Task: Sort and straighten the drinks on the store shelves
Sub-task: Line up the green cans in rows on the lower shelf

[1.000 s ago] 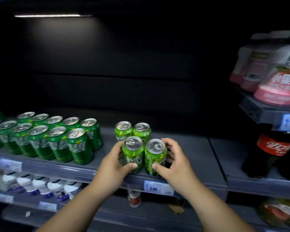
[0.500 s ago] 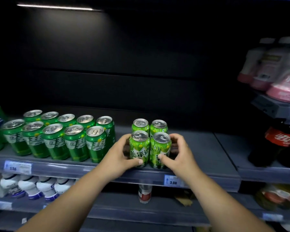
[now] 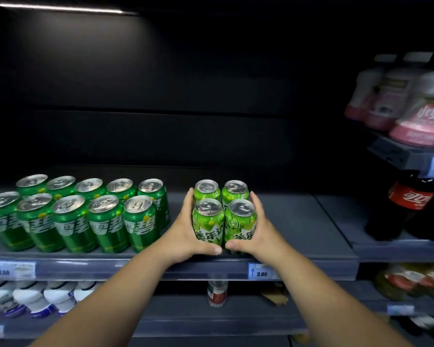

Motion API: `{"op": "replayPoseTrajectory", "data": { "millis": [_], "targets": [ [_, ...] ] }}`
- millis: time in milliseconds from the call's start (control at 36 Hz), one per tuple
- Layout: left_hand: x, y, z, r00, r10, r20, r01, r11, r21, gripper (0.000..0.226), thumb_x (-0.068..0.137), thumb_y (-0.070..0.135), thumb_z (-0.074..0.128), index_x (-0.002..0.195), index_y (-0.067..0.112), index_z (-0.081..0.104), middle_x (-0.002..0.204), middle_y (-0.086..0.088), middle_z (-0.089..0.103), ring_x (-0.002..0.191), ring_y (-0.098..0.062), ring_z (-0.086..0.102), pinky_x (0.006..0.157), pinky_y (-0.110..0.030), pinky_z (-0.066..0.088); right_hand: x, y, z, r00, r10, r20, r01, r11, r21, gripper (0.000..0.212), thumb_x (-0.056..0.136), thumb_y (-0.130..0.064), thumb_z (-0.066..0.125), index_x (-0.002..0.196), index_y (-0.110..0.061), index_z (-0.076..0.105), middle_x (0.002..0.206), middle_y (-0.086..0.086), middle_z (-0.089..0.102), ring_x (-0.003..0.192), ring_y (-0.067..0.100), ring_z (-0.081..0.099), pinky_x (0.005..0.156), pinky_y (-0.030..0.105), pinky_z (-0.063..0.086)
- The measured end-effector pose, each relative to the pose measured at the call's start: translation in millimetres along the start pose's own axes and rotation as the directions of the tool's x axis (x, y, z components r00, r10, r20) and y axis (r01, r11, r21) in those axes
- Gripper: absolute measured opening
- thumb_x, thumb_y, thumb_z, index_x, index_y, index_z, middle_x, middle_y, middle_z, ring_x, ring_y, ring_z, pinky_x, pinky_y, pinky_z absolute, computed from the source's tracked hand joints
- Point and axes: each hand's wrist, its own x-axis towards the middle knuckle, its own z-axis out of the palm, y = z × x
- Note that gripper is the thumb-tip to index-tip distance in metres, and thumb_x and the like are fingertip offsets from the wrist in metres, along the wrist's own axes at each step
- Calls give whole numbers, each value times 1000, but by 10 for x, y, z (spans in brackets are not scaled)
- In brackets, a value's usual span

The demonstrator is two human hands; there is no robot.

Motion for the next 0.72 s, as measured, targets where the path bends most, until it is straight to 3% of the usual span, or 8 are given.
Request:
{"op": "replayPoseTrajectory", "data": {
  "millis": [56, 111, 278, 389, 472, 722],
  "targets": [
    [7, 1, 5, 1000, 15, -7, -15, 1000, -22, 151, 56, 12, 97, 153, 41, -15, 142, 26, 39, 124, 13, 48, 92, -6, 43, 1, -6, 3, 1000, 4, -2, -4, 1000, 9, 141, 48, -57, 97, 153, -54, 4, 141, -18, 57, 131, 8, 55, 107, 48, 47],
    [20, -14, 11, 999, 29, -28, -30, 999, -32, 148, 57, 7, 96, 153, 40, -12, 138, 28, 41, 121, 16, 50, 88, -6, 44, 2, -2, 8, 1000, 3, -15, -3, 1000, 4, 139, 46, -59, 97, 152, -55, 7, 140, -18, 57, 130, 9, 56, 107, 48, 48],
    [36, -75, 11, 995, 64, -76, -62, 998, 33, 145, 45, 32, 101, 153, 47, 5, 148, 18, 43, 132, 0, 47, 110, -34, 44, -20, 2, 10, 998, -3, -65, 1, 999, -38, 131, 41, -68, 93, 146, -57, 16, 138, -20, 56, 127, 6, 55, 106, 47, 49],
    [41, -84, 17, 990, 90, -107, -85, 995, 54, 140, 44, 35, 101, 150, 48, 12, 147, 19, 42, 133, 0, 47, 110, -37, 44, -33, -1, 8, 997, -13, -78, 8, 998, -63, 130, 41, -69, 92, 147, -54, 17, 139, -20, 55, 128, 5, 54, 106, 46, 48],
    [51, -85, 16, 987, 113, -111, -107, 992, 62, 129, 46, 29, 101, 139, 60, 18, 144, 20, 45, 131, 0, 49, 107, -34, 47, -40, -9, 11, 997, -13, -79, 7, 997, -73, 131, 41, -68, 92, 147, -56, 15, 139, -21, 54, 129, 6, 53, 106, 47, 48],
    [89, -165, -4, 987, 83, -136, -65, 989, 134, 141, 38, 48, 102, 149, 53, 14, 149, 12, 43, 135, -12, 47, 107, -45, 46, -45, -41, 13, 995, -11, -98, -2, 992, -123, 130, 41, -69, 91, 146, -55, 16, 138, -21, 54, 128, 6, 53, 105, 46, 49]
  ]
}}
